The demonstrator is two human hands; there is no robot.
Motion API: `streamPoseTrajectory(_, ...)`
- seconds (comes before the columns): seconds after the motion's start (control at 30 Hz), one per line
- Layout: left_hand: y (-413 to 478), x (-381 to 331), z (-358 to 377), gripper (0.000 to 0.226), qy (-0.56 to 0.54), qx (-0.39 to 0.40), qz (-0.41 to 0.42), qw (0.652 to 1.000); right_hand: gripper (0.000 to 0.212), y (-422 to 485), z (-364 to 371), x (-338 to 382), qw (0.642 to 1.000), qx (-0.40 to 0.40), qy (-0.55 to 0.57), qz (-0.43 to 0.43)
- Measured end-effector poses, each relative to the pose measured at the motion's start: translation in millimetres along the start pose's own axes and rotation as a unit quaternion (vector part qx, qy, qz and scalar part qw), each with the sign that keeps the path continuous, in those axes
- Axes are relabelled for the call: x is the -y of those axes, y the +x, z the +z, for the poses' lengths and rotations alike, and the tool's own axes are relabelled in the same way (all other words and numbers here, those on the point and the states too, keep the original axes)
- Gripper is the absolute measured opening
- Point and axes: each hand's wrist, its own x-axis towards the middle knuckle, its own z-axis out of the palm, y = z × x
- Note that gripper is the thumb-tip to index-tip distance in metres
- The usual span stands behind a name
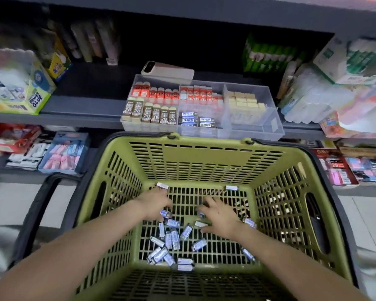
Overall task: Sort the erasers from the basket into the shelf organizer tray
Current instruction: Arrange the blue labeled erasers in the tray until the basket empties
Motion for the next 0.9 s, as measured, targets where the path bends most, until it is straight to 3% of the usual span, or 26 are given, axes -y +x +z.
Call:
streamPoseTrajectory(0.13, 8.5, 5.0, 15.2, 0.047, -0.04, 0.011, -0.009, 0.999, 0.038, 3.9, 12.5, 1.7, 0.998, -0.023, 0.055, -0.005)
streamPoseTrajectory(0.4, 17.6, -2.3, 30.3, 0.045, -0.055, -0.034, -0.025, 0.998, 0.042, 6.6, 17.9, -0.3, 0.986, -0.027, 0.162, 0.036)
streamPoseTrajectory(0.53, 20.9, -3.8, 31.4, 0.046, -0.117, -0.033, -0.059, 0.991, 0.038, 4.7, 13.6, -2.1, 0.972, -0.032, 0.224, 0.064)
streamPoseTrajectory(0.67, 21.4, -10.2, 28.8, 0.031, -0.22, -0.039, -0.092, 0.97, 0.017, 3.8, 7.5, -3.8, 0.942, -0.054, 0.317, 0.099)
streamPoseTrajectory(0.73, 21.7, -14.0, 24.4, 0.024, -0.339, -0.068, -0.119, 0.931, 0.015, 3.8, 6.7, -4.0, 0.945, -0.047, 0.308, 0.099)
streamPoseTrajectory(0.77, 21.8, -14.9, 21.7, 0.023, -0.416, -0.084, -0.137, 0.895, 0.02, 3.8, 7.7, -3.2, 0.95, -0.039, 0.296, 0.092)
streamPoseTrajectory(0.83, 19.4, -16.5, 17.5, 0.021, -0.599, -0.087, -0.182, 0.775, 0.04, 5.1, 11.3, -1.6, 0.959, -0.028, 0.273, 0.074)
streamPoseTrajectory(0.9, 14.7, -19.2, 13.8, 0.019, -0.744, -0.056, -0.19, 0.638, 0.042, 6.2, 14.9, -0.1, 0.969, -0.026, 0.239, 0.061)
